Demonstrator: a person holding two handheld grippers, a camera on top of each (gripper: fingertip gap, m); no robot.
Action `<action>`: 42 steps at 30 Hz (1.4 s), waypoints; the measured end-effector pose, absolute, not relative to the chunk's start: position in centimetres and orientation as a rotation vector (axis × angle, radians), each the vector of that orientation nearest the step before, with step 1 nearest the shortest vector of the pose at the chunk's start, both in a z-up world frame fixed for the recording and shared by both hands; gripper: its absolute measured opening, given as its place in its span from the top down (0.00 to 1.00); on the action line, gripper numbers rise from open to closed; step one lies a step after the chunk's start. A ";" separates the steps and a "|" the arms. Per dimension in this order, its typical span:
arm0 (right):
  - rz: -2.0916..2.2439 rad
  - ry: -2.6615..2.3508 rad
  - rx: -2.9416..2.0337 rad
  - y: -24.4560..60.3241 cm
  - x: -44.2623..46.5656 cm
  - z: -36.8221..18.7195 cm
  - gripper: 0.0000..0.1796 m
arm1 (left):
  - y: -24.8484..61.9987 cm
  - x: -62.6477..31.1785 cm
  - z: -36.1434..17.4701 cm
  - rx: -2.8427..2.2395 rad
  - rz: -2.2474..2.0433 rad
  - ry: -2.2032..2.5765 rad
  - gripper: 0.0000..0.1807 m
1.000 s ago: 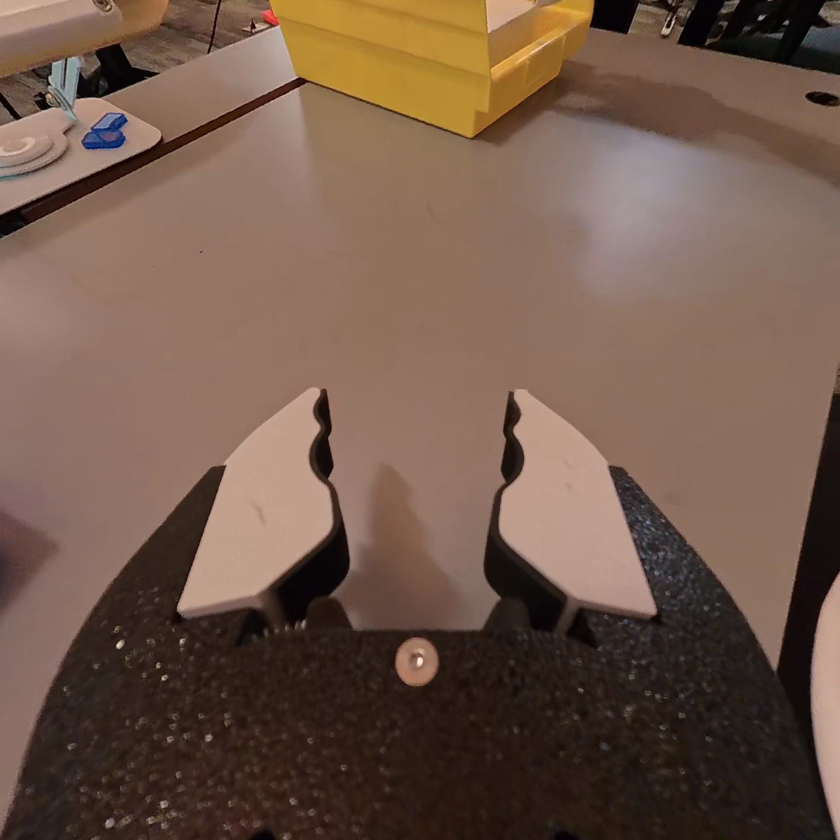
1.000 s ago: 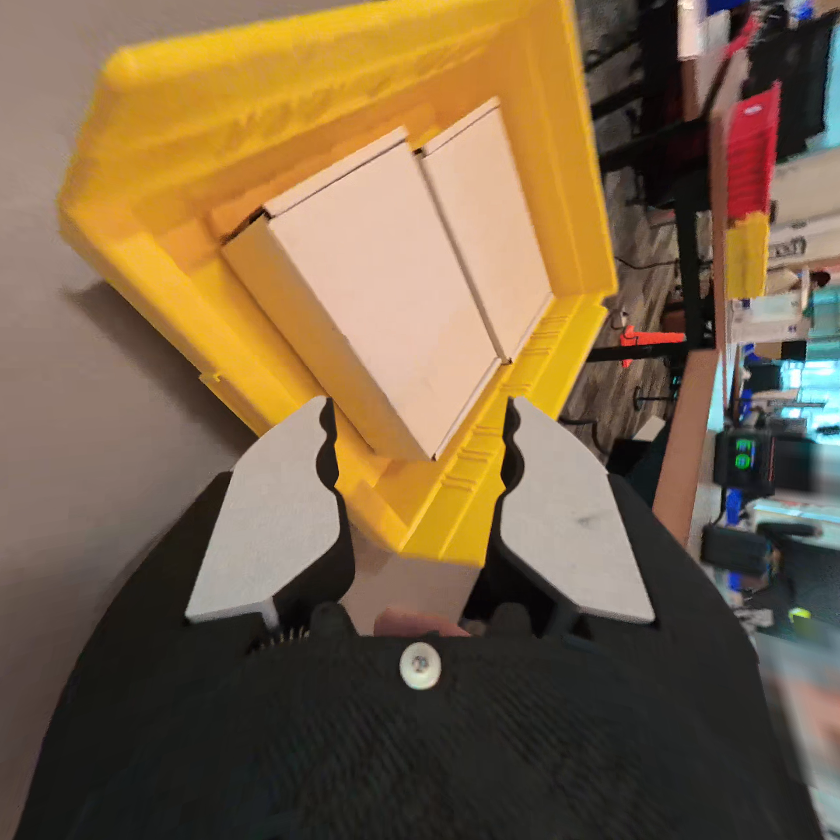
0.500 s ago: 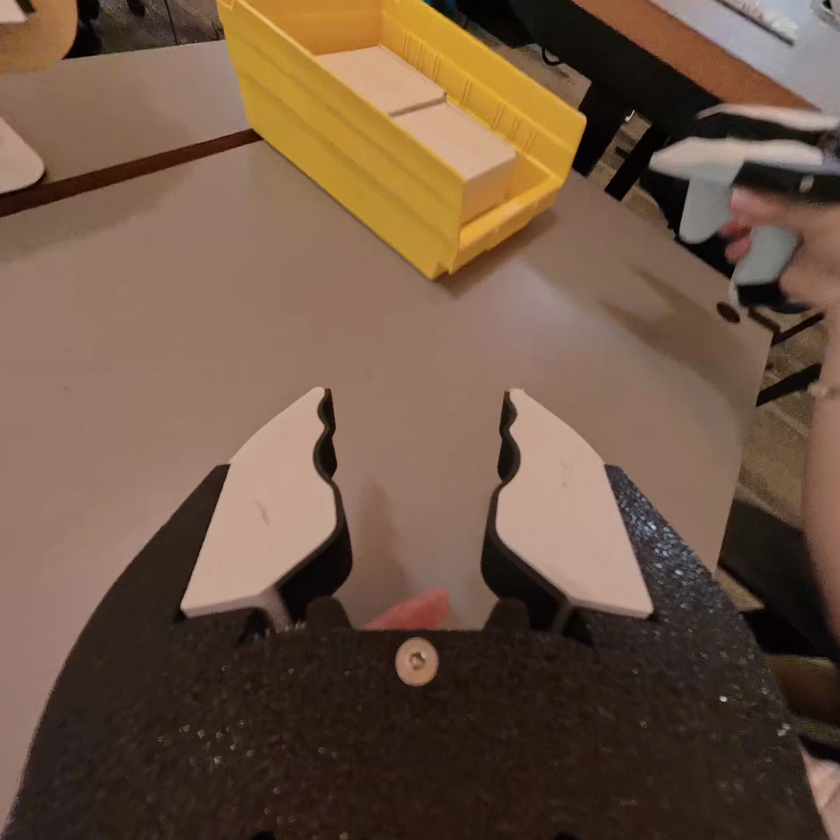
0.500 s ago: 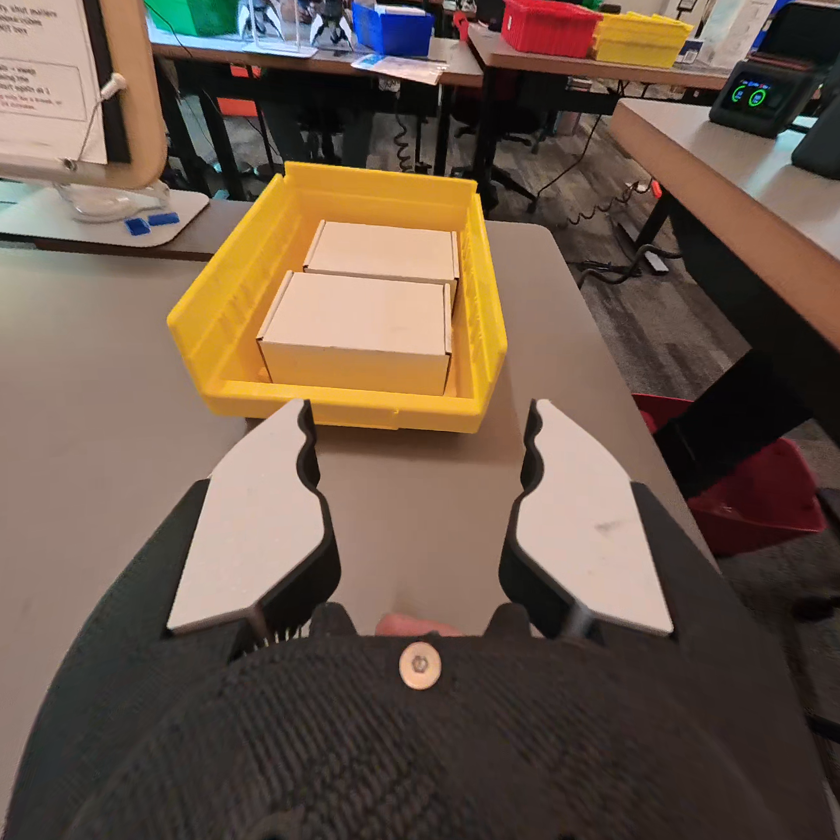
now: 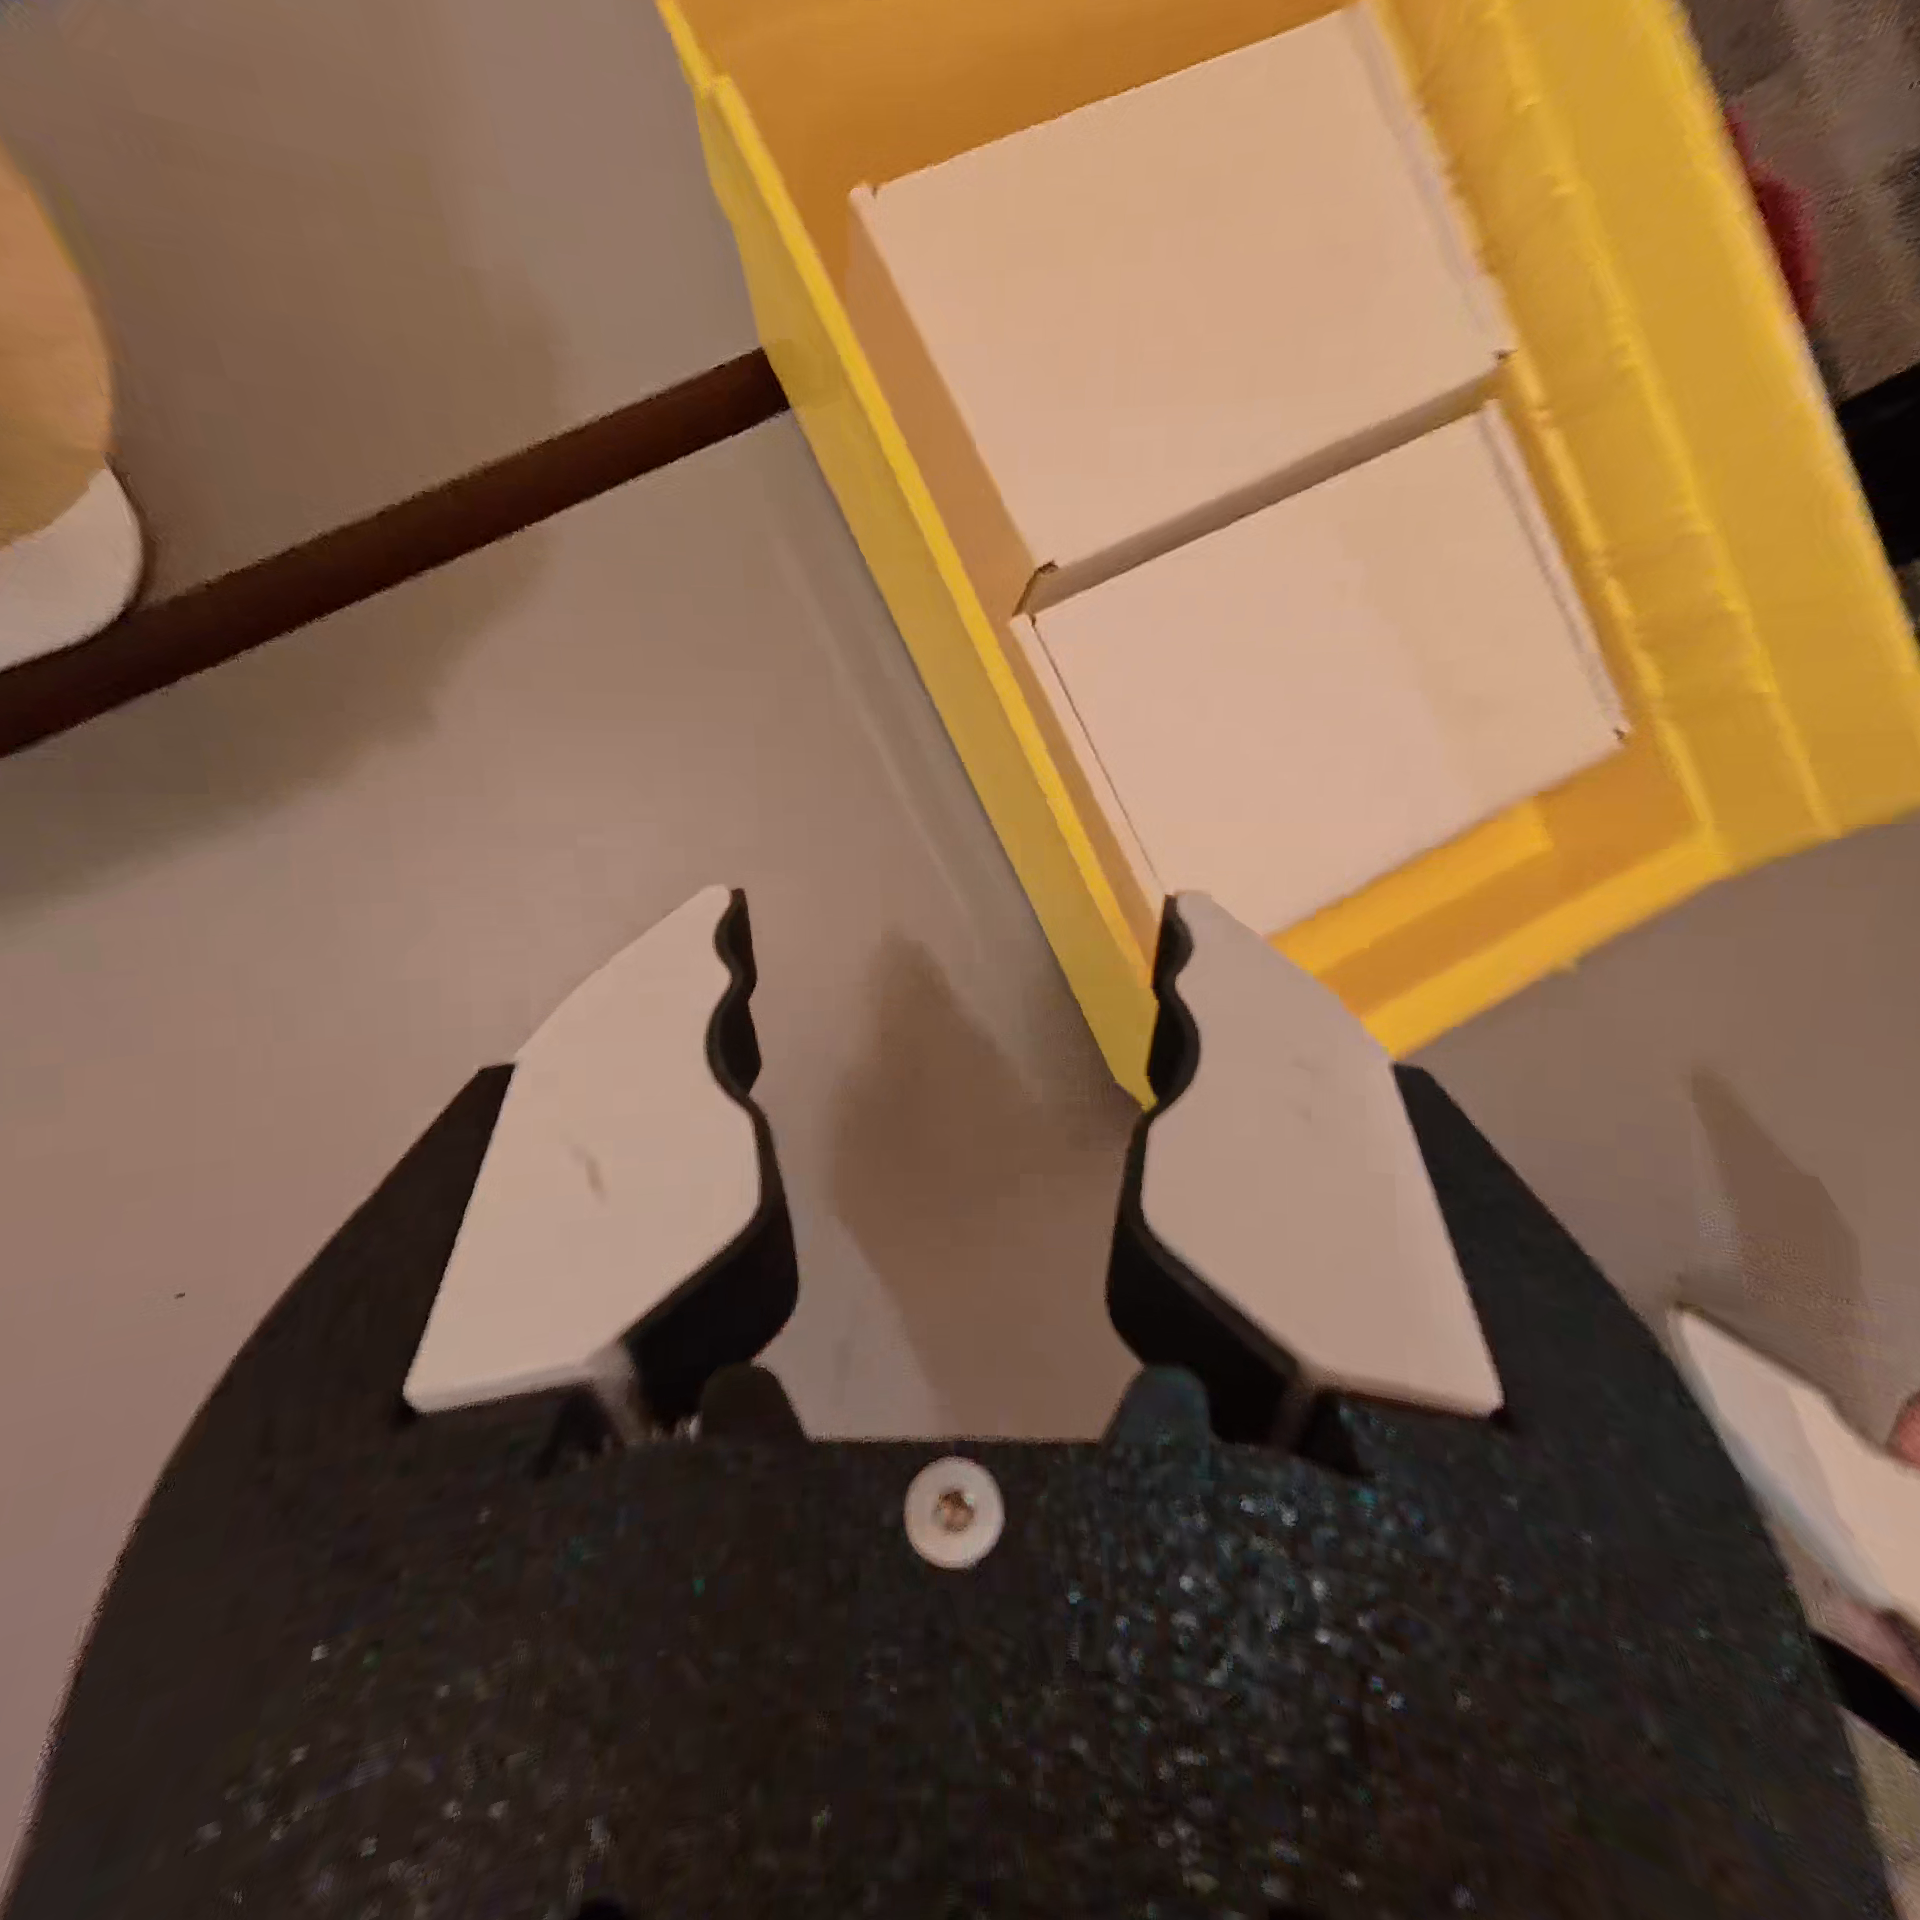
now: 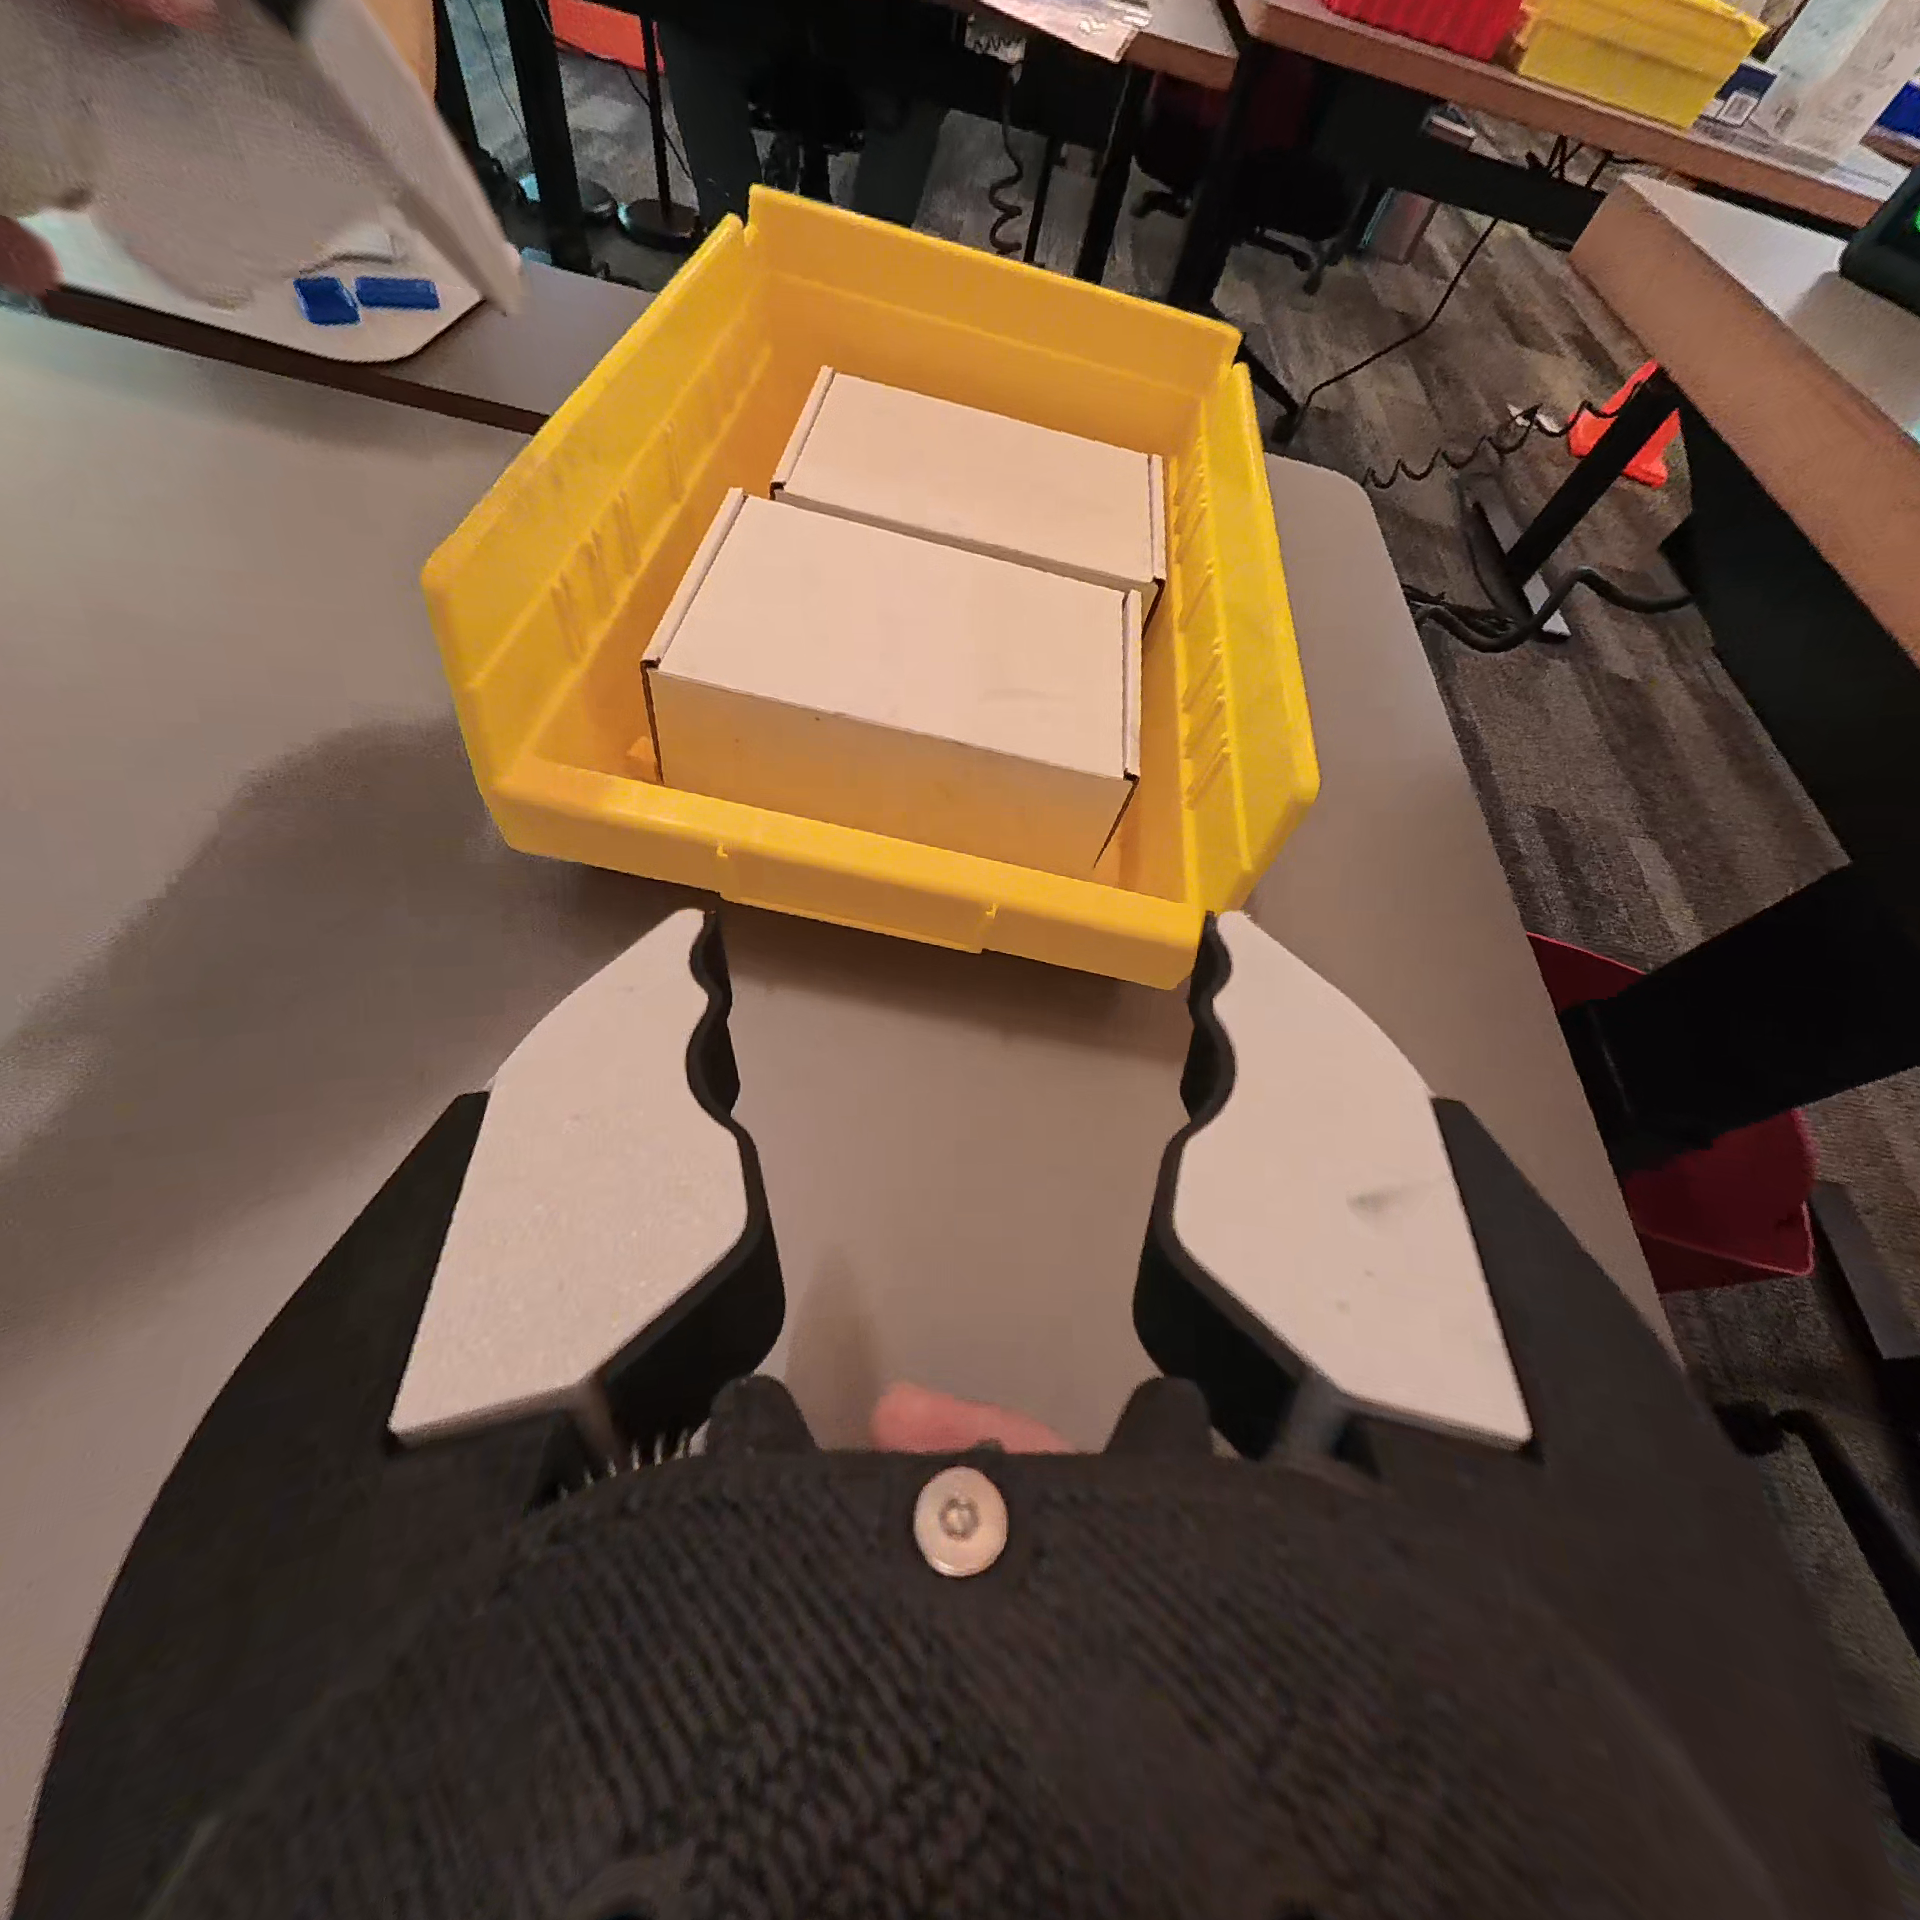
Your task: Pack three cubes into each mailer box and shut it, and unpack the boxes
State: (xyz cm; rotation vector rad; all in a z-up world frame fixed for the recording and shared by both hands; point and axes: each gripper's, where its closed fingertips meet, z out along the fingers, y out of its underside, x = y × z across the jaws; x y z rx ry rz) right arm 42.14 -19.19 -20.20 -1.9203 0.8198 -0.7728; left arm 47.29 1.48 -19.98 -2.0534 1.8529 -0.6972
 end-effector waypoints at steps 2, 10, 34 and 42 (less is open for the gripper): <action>-0.768 0.813 -1.938 -19.2 42.1 -20.5 0.52 | 1.0 48.5 -21.4 -2.126 -0.635 1.859 0.60; -0.773 0.869 -1.931 -20.5 42.9 -21.1 0.53 | 1.1 50.8 -26.0 -2.239 -0.438 1.796 0.66; -0.826 0.819 -1.953 -19.9 42.2 -20.0 0.51 | 4.6 50.2 -27.5 -1.918 -0.571 1.966 0.97; -0.814 0.769 -1.792 -19.6 40.5 -15.0 0.52 | 10.0 35.7 -26.6 -1.823 -0.710 2.212 0.97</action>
